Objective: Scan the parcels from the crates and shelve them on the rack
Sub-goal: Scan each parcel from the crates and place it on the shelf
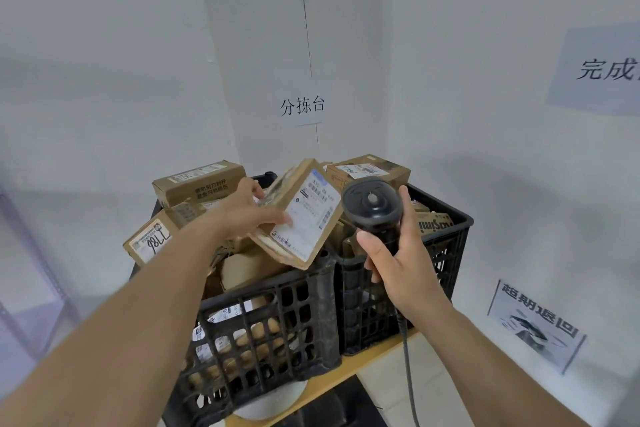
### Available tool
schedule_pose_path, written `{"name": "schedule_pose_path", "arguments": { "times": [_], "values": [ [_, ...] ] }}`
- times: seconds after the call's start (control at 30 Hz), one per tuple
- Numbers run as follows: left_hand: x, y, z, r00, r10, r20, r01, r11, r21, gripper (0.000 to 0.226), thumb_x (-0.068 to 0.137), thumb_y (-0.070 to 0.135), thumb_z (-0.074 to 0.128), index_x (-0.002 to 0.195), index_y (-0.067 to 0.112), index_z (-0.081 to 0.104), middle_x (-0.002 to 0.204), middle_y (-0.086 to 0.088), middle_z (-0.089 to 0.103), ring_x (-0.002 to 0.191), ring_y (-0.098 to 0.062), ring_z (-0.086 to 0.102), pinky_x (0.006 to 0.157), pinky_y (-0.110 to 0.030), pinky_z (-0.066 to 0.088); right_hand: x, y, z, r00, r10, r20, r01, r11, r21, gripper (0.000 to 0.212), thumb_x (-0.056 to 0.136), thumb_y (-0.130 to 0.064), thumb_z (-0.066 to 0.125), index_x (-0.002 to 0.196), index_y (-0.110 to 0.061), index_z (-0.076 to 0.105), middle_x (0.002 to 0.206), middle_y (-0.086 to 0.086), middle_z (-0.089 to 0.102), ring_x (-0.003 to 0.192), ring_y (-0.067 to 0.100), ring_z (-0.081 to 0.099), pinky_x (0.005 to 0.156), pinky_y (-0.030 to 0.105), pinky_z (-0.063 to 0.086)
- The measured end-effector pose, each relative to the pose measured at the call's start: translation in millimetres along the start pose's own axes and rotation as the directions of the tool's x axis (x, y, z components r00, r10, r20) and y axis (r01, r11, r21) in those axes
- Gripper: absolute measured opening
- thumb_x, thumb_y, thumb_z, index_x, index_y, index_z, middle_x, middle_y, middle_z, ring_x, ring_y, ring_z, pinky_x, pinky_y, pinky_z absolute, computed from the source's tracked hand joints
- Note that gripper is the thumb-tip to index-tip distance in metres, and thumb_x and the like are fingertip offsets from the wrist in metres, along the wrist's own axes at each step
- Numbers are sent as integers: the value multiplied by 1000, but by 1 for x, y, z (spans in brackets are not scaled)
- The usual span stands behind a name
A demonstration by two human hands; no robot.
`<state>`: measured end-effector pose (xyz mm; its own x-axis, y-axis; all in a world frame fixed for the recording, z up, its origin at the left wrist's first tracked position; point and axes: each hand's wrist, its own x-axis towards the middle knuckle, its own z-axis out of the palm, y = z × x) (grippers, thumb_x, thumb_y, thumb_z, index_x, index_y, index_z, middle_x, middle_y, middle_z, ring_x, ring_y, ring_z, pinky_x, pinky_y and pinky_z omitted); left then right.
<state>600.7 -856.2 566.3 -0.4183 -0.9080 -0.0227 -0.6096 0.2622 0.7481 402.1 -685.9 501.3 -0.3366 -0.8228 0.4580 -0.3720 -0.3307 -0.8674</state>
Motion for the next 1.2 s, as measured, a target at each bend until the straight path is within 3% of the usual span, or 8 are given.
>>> {"name": "schedule_pose_path", "arguments": {
  "times": [0.1,0.23,0.3,0.37,0.43,0.7,0.97,1.2],
  "values": [
    [-7,-21,20,996,39,-79,-63,941,-331,95,77,22,80,146,34,16,130,-9,53,99,-28,68,90,-48,54,5,0,-1,999,3,53,-5,999,32,87,94,-33,59,151,-46,-6,134,2,55,77,5,67,69,24,56],
    [-14,-53,49,993,29,-119,-81,884,-460,119,72,28,81,149,46,-7,155,-3,27,128,-32,48,82,-33,58,7,-5,1,994,6,108,-13,998,64,88,94,-33,61,153,-47,-3,127,-3,56,68,10,62,59,28,56],
    [-18,-63,51,997,1,-77,-37,887,-460,113,82,19,75,150,43,-12,150,4,32,128,-27,48,79,-22,54,5,-7,1,990,18,137,-28,997,75,85,95,-33,60,155,-44,1,102,5,63,59,11,57,55,28,52],
    [-21,-72,48,1000,-15,-10,9,897,-442,121,74,25,79,148,47,-14,149,7,37,127,-26,49,100,-38,47,2,-9,2,986,23,166,-40,994,99,84,93,-38,59,155,-43,3,91,14,65,59,14,55,55,30,52],
    [-27,-77,43,1000,-22,12,25,909,-415,126,69,28,81,147,48,-15,148,2,41,125,-26,50,104,-50,44,-1,-12,7,982,28,187,-52,991,123,88,86,-48,58,155,-42,5,96,19,65,61,18,55,55,30,51],
    [-35,-74,50,988,64,-140,-109,933,-342,116,83,18,74,150,39,-18,145,7,39,131,-23,46,108,-52,39,-25,-13,30,967,25,255,-77,977,198,95,77,-61,60,151,-53,1,90,20,64,62,22,54,56,33,51],
    [-39,-59,42,980,83,-180,-143,927,-348,108,88,9,67,151,35,-16,127,16,42,122,-10,44,101,-34,40,-35,-17,36,962,15,273,-76,974,214,99,74,-63,61,151,-52,0,90,21,63,62,17,55,56,30,50],
    [-43,-61,39,985,74,-155,-125,929,-349,112,86,14,71,150,39,-17,150,3,39,130,-21,47,110,-49,38,-38,-25,33,960,-8,280,-55,975,214,101,74,-61,60,153,-47,0,92,8,67,62,15,55,54,29,50]
  ]
}}
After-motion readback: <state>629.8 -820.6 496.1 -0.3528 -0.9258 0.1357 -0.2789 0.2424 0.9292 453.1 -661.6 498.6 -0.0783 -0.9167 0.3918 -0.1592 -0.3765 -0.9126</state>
